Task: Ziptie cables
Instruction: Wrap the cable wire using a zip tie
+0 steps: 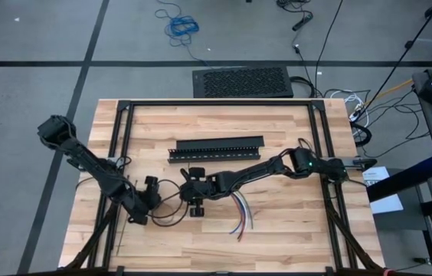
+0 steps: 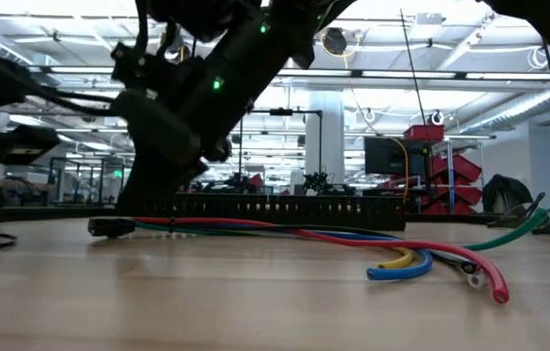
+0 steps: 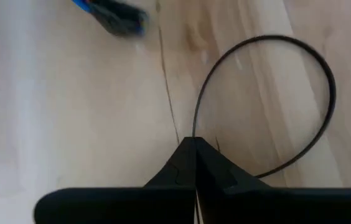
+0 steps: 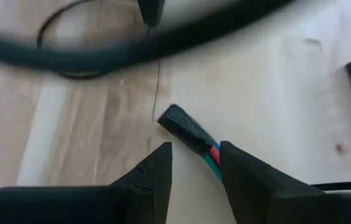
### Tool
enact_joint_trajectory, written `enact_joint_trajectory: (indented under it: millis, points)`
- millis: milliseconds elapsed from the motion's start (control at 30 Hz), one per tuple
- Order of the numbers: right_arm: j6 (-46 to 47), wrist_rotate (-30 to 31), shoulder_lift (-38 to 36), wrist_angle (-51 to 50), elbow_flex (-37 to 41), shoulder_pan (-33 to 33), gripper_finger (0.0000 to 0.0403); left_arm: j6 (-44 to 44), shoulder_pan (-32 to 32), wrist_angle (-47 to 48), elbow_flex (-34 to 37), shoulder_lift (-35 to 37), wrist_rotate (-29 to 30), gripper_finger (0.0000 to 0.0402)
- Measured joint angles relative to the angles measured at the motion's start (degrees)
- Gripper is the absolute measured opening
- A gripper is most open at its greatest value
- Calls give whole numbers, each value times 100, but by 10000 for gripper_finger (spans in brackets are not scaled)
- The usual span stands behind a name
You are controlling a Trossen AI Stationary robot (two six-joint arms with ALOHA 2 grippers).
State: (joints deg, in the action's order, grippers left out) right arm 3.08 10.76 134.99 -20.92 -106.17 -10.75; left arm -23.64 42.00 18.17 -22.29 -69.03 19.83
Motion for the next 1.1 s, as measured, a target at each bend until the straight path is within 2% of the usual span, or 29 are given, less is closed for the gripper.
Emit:
enact_joint_trajectory:
  millis: [233,400,533,767,1100]
  points:
    - [-263,212,-499,-243,0,-192,100,324,-92,-225,-284,6,371,1]
    - [-251,115,-720,-347,-4,-323,103,662,-217,-225,-722,10,525,0]
    - [-108,-341,-698,-278,-4,-406,117,752,-486,-178,-992,-51,417,0]
    - [97,-320,-611,-186,4,-424,132,752,-796,-75,-1355,-687,-14,0]
    - [240,-313,-413,-209,0,-422,127,763,-814,-84,-1894,-1238,-74,0]
